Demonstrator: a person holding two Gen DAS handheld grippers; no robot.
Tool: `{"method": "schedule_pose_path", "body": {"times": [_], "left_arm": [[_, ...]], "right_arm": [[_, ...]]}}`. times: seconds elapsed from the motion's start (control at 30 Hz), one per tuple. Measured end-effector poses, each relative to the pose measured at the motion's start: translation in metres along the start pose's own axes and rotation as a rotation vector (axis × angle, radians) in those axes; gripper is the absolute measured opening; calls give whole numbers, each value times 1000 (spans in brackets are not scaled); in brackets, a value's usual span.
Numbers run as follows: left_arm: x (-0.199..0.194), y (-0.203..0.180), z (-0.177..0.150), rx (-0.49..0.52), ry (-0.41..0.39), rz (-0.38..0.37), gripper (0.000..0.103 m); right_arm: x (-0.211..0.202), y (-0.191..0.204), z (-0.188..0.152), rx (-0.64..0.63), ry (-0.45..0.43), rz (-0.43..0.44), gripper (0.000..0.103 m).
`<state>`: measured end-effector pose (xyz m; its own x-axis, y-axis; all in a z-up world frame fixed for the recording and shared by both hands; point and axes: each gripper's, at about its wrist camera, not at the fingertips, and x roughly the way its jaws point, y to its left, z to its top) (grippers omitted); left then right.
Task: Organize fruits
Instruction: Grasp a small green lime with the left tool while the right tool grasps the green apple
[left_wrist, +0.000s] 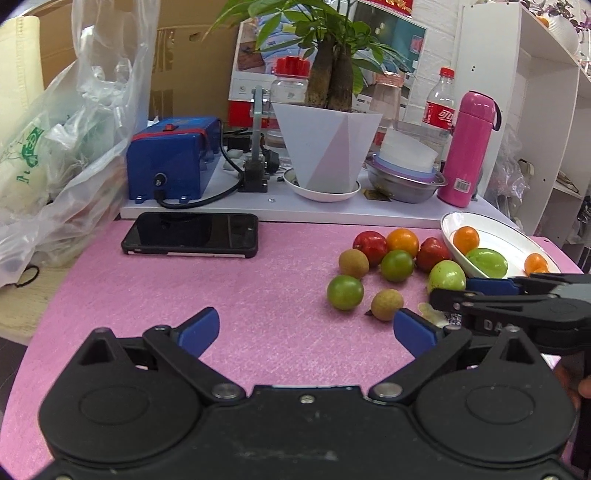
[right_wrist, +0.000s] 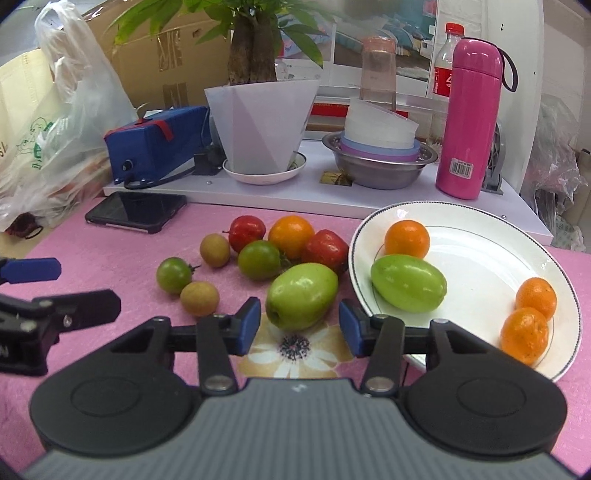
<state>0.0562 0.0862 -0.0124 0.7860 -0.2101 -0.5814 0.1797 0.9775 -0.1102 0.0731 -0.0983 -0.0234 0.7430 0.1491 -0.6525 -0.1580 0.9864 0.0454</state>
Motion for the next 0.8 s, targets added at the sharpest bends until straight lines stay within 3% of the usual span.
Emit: {"method": "schedule_pose_path", "body": {"times": [0.2,0.3,0.47,0.63,0.8], "left_arm": [[8,0,3,14,10,-25,95],[12,1,6,19,17,-29,89],[24,-3,15,46,36,-52,68],[48,-5,27,17,79,-137,53],[67,-4,34,-19,107,-161,50]], "right_arm": [[19,10,8,-14,2,-33,46],[27,14,8,-68,-10,-54,38],[18,11,3,-74,4,41,37],[-2,8,-9,-81,3,80,37],[-14,4,-16,-75,8,94,37]]}}
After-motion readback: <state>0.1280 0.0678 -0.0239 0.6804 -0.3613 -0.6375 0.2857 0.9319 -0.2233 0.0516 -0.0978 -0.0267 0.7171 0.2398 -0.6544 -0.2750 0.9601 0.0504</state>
